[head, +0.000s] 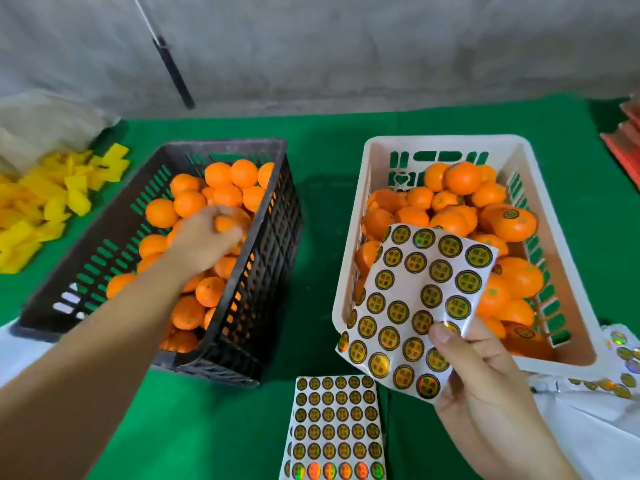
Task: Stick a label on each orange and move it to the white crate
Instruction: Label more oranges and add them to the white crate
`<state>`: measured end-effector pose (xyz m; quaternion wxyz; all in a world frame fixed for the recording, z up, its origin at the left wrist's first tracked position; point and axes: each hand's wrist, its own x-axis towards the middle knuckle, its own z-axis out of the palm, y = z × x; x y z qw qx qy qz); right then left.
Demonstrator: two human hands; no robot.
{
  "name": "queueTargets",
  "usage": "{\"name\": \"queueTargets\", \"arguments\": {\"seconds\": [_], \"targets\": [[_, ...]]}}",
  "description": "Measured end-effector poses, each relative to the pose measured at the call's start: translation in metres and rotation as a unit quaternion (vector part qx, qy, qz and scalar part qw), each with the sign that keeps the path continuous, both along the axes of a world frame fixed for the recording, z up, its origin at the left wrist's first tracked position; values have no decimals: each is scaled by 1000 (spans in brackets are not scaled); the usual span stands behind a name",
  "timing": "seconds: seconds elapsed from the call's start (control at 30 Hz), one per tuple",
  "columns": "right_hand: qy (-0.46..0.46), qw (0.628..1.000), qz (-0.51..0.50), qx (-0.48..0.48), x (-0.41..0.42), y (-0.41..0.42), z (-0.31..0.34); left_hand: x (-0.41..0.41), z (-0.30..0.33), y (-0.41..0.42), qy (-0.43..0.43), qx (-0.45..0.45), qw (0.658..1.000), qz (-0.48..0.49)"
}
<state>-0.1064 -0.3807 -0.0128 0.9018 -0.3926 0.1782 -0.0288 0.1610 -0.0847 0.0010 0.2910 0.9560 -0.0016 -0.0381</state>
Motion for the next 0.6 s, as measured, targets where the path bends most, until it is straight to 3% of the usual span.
{"name": "queueTargets", "arguments": {"seconds": [0.07,0.17,0.3,0.37,0.43,0.5,0.53,0.6], "targets": [[3,999,-8,-40,-3,-1,-1,-28,28,-8,-21,-232,967,107],[-12,998,8,-66,-5,2,12,-85,53,-25,104,-450,887,24],[-45,992,31,-112,-9,-6,23,-158,52,-58,330,-505,784,-143],[-47,988,30,-144,-12,-11,27,-184,47,-70,366,-510,757,-182],[-25,972,10,-235,-15,-15,27,-202,44,-80,343,-512,766,-181],[4,929,-41,-369,-19,-16,23,-213,41,-85,296,-481,811,-151],[3,887,-72,-456,-21,-15,21,-217,37,-86,274,-455,835,-142],[-59,754,-140,-639,-26,-10,19,-226,34,-87,247,-433,855,-143]]}}
